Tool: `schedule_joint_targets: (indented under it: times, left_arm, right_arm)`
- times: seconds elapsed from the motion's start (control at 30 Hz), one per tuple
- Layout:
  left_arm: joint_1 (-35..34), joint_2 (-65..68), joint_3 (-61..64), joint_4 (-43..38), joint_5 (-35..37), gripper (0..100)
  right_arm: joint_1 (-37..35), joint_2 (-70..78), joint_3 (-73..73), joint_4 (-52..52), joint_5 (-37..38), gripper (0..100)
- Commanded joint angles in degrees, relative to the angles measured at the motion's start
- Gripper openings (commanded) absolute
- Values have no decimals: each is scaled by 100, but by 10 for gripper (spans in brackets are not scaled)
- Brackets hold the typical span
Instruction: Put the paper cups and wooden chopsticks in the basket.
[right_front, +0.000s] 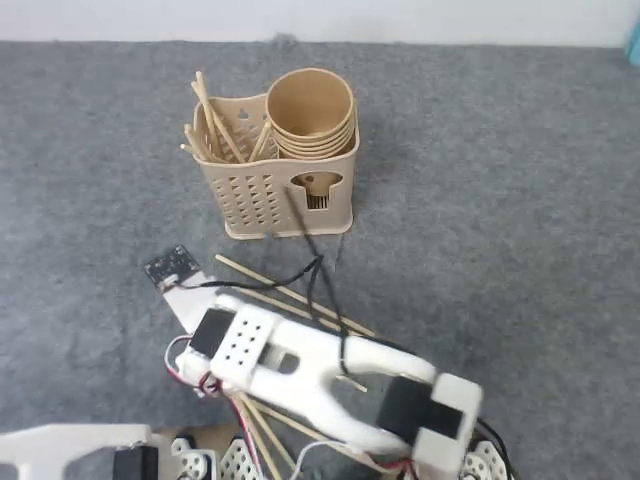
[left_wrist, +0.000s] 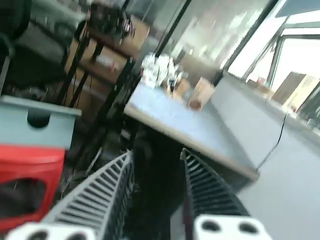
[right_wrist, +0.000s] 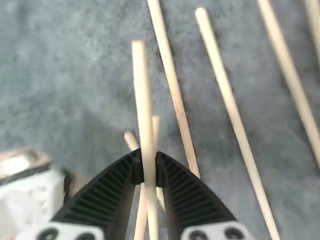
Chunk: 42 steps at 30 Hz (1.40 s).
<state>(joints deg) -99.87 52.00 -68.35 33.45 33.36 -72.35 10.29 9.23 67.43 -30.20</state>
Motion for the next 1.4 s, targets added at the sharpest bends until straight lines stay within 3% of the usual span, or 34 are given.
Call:
schedule_joint_targets:
  times: [0.0, 0.17, 0.37, 0.6, 0.83, 0.97, 1.13, 1.37]
  left_arm:
    - [316, -88, -514, 1442, 9, 141]
    - [949, -62, -541, 4000, -44, 138]
    - [2040, 316, -391, 5222, -563, 137]
    - [2848, 510, -356, 5776, -571, 137]
    - [3253, 448, -462, 6127, -571, 137]
    - [3332, 510, -1121, 6497, -571, 137]
    - [3341, 501, -2220, 6734, -563, 137]
    - [3763, 440, -2290, 6752, -870, 137]
  right_arm:
    - [321, -901, -211, 356, 413, 7]
    - [1103, -1771, -220, 321, 1538, 7]
    - [2246, -2853, -229, -576, 2848, 7]
    - [3020, -3609, -237, -1780, 3323, 7]
    - [3081, -3741, -246, -3670, 3358, 7]
    - [3011, -3741, -475, -4646, 3358, 7]
    - [2967, -3679, -1486, -4769, 3358, 7]
    - [3064, -2862, -2716, -4778, 3358, 7]
